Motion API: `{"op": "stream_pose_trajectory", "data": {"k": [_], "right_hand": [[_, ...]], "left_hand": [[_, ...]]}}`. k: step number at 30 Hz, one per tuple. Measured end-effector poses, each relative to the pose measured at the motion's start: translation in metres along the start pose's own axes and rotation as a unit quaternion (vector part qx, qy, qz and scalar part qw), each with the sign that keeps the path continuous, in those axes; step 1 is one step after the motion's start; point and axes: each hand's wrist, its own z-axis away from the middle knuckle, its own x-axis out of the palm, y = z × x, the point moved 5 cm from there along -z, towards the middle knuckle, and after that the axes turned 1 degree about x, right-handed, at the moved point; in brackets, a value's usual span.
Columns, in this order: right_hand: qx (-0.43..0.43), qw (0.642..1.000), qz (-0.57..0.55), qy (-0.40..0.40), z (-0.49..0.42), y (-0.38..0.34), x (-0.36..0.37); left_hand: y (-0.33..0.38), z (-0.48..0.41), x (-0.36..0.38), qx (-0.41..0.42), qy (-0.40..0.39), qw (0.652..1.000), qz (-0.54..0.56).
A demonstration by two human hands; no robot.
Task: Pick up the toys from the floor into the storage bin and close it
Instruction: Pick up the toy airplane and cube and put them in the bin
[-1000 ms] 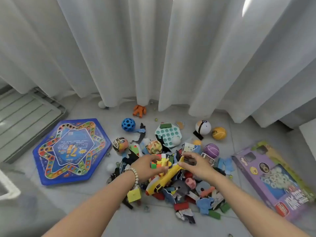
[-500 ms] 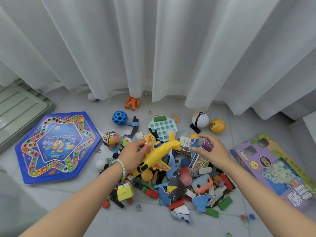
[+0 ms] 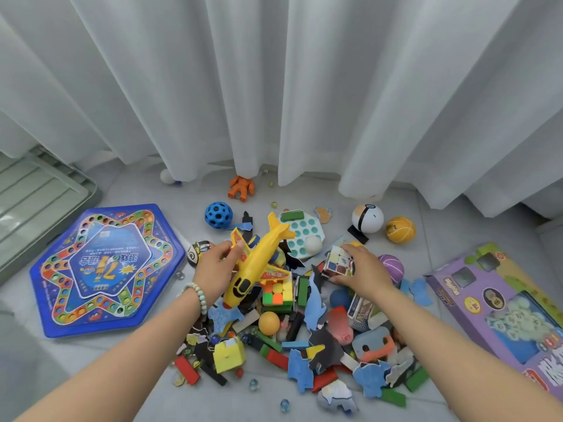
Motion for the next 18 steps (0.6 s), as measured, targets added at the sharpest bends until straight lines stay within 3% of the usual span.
{"op": "stream_pose_trajectory", "data": {"k": [4, 8, 14, 18], "right_hand": [[0.053, 0.987, -0.149, 0.013, -0.004, -0.002, -0.024], [0.043, 0.966, -0.254, -0.004, 0.005, -0.046, -0.072], [-0.073, 0.933, -0.352, -0.037, 0.073, -0.197, -0.161], [-0.13, 0.913, -0.38, -0.075, 0.139, -0.304, -0.176]], "left_hand": [[0.013, -0.001, -0.013, -0.005, 0.005, 0.999, 0.042], [0.046, 0.01, -0.047, -0.004, 0.017, 0.999, 0.042], [0.113, 0.062, -0.163, 0.034, 0.089, 0.989, 0.114], [0.133, 0.133, -0.257, 0.046, 0.15, 0.976, 0.148]]}}
